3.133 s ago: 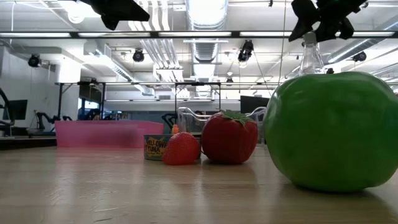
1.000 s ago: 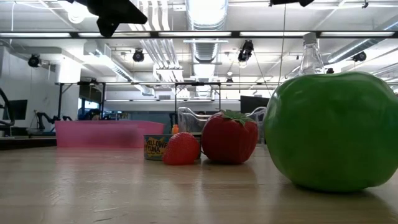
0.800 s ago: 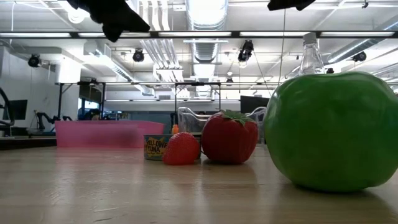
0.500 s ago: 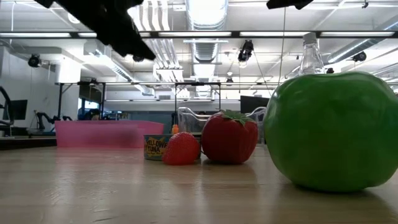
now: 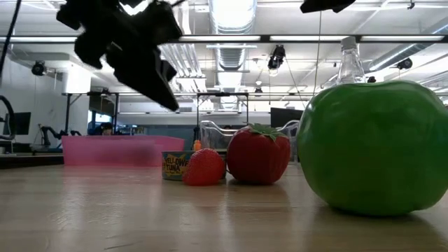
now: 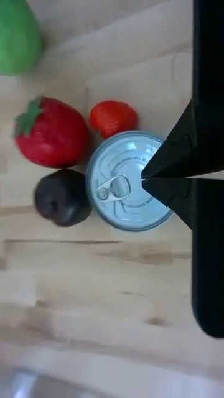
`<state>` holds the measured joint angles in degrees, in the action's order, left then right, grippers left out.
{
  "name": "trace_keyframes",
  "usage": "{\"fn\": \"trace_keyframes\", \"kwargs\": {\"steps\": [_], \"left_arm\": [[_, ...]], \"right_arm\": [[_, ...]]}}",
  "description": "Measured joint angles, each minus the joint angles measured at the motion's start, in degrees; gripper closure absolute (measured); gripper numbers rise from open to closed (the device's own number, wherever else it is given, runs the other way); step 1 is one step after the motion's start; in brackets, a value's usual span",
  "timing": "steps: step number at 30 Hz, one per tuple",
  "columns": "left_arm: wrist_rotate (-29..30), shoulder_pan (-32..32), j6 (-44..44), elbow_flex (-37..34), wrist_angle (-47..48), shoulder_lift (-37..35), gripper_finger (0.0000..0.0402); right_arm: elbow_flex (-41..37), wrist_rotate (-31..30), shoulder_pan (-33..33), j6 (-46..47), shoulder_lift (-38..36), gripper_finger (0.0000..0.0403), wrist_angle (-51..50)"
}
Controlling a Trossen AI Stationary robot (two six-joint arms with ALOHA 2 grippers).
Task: Pick & Place Food Item
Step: Put the light blue tuna can into the left transparent bin
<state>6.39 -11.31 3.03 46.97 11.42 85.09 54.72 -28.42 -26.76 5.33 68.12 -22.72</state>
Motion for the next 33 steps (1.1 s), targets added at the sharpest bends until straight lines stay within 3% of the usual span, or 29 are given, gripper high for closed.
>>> {"fn": "trace_keyframes", "kwargs": {"steps": [5, 14, 20, 33], "left_arm": [[-0.1, 1.2, 0.9, 2.4, 0.4, 5.2, 0.0400], [0.0, 6.0, 20.5, 9.7, 11.2, 9.9, 0.0400], [-3.0, 5.8, 19.7, 10.1, 11.9, 12.6, 0.0400], [-3.0, 6.1, 19.9, 10.0, 12.0, 12.6, 0.0400]], "right_arm": [[-0.1, 0.0, 0.0, 0.3, 0.0, 0.0170, 0.9], [0.5, 0.1, 0.0, 0.6, -0.1, 0.0170, 0.7], [1.9, 0.1, 0.0, -1.8, -0.2, 0.0170, 0.9], [1.9, 0.1, 0.0, -2.4, -0.2, 0.0170, 1.1]]}}
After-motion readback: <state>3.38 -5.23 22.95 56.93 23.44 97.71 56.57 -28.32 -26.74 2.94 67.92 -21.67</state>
